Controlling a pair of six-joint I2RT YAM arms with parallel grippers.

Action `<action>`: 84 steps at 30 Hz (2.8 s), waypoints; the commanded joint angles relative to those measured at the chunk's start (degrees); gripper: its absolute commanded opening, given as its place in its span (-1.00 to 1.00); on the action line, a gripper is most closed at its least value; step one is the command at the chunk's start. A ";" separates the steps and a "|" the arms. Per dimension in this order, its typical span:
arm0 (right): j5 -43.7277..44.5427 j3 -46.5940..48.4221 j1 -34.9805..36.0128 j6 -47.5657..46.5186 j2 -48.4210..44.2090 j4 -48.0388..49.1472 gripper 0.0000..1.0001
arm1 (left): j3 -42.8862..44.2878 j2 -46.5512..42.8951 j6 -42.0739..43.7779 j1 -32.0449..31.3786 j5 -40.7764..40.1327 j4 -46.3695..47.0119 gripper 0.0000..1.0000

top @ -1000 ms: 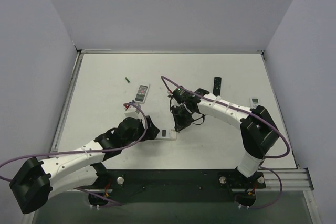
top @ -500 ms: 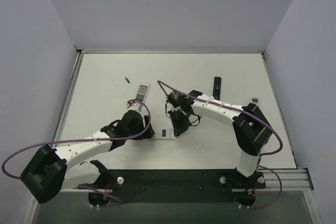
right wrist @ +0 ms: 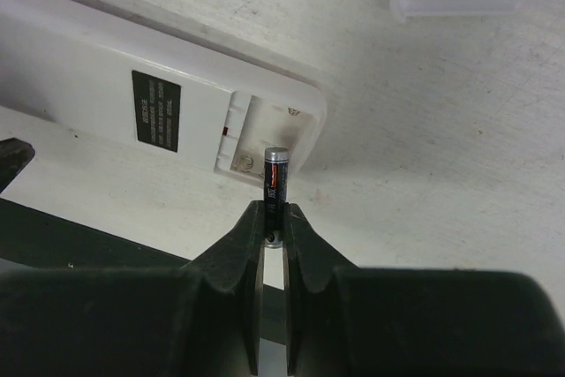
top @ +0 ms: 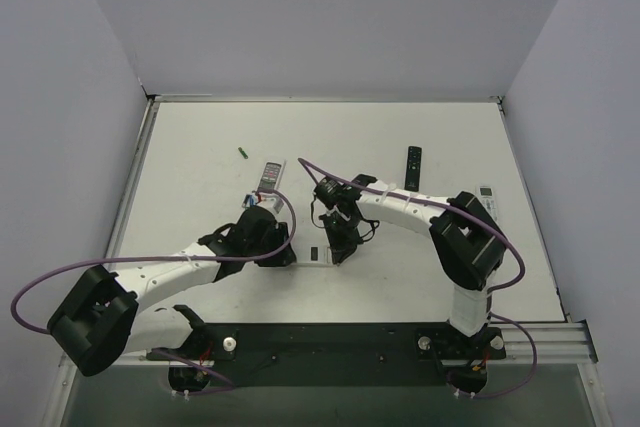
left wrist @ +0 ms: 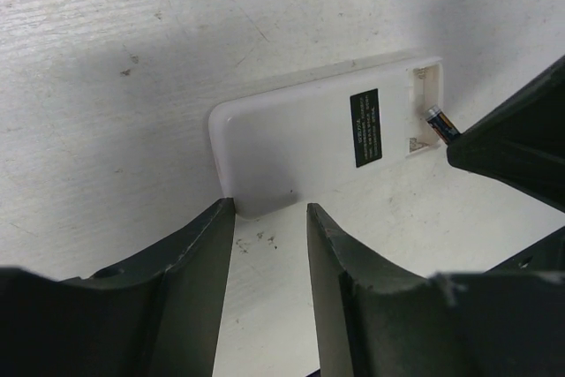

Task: Load the batteries into the remote control
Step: Load the battery into the remote control.

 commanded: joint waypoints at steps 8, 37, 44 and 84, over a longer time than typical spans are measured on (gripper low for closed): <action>8.67 2.89 -0.05 3.53 2.46 -5.74 -1.00 | 3.66 -1.86 5.51 0.08 6.96 -1.07 -0.09; 10.18 8.51 -0.31 -12.72 5.01 -5.40 -1.00 | 0.76 -4.33 18.25 -4.75 5.83 6.22 0.47; 8.68 9.04 -0.40 -15.10 5.62 -5.57 -1.00 | 1.29 0.24 22.56 -12.22 -1.03 9.90 0.52; 12.63 6.50 -2.16 -25.11 5.54 -3.03 -1.00 | 7.18 14.84 28.72 -20.14 -3.06 4.39 -0.62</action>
